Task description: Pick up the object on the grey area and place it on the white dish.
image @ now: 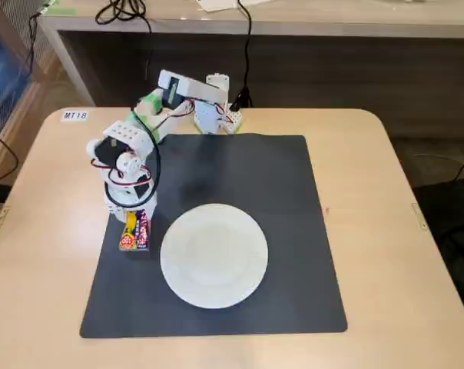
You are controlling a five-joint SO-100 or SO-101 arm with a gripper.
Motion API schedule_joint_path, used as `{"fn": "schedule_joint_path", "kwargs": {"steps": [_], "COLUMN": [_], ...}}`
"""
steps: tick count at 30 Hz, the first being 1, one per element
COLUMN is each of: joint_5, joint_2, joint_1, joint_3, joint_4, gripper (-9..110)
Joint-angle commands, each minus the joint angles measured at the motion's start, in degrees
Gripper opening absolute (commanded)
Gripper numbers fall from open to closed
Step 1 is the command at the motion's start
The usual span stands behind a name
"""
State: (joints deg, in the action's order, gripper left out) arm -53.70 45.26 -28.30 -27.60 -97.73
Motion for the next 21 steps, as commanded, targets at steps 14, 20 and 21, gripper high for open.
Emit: {"fn": "schedule_joint_path", "kwargs": {"steps": [14, 20, 21], "joint_5": [4.31, 18.81, 21.80], "joint_2": [14.33, 13.71, 13.62], "joint_1": [12.22, 20.74, 21.88], "joint_3": [-1.14, -0.62, -0.79], "joint_4": [0.35, 0.44, 0.44], "gripper": [4, 0, 0]}}
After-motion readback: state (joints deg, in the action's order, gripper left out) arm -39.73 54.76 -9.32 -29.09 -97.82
